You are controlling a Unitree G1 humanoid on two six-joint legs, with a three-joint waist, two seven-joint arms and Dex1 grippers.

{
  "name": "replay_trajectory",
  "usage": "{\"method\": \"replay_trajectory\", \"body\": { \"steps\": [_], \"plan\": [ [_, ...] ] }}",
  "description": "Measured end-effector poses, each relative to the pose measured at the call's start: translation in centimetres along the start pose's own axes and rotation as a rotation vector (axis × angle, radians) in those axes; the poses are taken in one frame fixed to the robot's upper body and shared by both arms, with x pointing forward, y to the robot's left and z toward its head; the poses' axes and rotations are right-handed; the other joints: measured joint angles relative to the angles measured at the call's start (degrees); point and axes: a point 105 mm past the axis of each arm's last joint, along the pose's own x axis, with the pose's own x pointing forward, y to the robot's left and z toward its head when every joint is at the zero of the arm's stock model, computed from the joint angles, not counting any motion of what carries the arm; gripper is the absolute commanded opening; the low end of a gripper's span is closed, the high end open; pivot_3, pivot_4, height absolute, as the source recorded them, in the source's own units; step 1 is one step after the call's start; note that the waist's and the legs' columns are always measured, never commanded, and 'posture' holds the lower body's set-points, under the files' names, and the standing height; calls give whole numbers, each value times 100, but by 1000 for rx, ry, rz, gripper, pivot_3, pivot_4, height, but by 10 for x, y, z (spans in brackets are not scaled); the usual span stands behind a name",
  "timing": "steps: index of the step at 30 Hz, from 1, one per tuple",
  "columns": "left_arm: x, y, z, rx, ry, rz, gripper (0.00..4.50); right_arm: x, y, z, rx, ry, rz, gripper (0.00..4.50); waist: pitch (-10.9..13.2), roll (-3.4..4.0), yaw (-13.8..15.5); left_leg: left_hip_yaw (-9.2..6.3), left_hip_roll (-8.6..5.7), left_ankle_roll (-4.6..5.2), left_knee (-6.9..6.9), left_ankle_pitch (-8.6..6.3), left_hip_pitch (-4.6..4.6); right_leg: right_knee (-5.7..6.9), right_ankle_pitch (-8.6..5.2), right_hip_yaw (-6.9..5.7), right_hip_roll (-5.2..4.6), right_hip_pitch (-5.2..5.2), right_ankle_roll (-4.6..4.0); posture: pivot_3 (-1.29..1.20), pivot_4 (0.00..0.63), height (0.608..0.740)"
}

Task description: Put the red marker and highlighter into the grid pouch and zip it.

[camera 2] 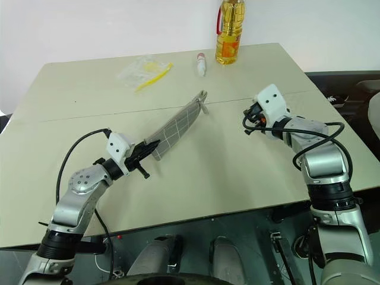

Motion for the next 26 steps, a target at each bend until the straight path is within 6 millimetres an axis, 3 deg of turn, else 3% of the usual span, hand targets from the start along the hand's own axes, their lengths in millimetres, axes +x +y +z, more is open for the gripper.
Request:
{"method": "replay_trajectory", "body": {
  "steps": [3,5,12,17,23,26],
  "plan": [
    [-8,-1,-17,-4,72,-6,2524,-2,9,-6,15,8,54,3494,3,2,14,-1,0,0,-1,0,-5,0,0,0,0,-6,0,0,150,740],
    [-11,-2,-18,2,84,-19,3514,-4,16,-9,13,9,95,4473,5,2,23,-2,0,0,-1,0,-8,-2,-1,0,-1,-6,-1,0,150,740],
    [-29,-8,-12,0,124,-83,3514,-10,12,-21,1,26,98,4473,6,5,14,-1,-1,0,-2,-2,-8,-13,-2,0,-6,-1,-3,0,150,740],
    [-47,4,-21,-11,170,-12,3514,-14,2,-40,17,71,74,4473,7,6,16,-1,-1,0,-12,-1,-8,-13,-2,0,-6,-6,-4,0,150,740],
    [-75,36,-35,-41,220,202,3514,-22,-5,-39,54,-16,71,4473,8,5,14,-1,0,0,-13,-2,-7,-16,-2,0,-6,-4,-3,0,150,740],
    [-93,42,-46,-69,258,266,3514,-25,0,-42,86,-43,102,4473,8,5,14,-1,0,0,-17,-2,-7,-20,-2,0,-6,-3,-3,0,150,740]
  ]
}}
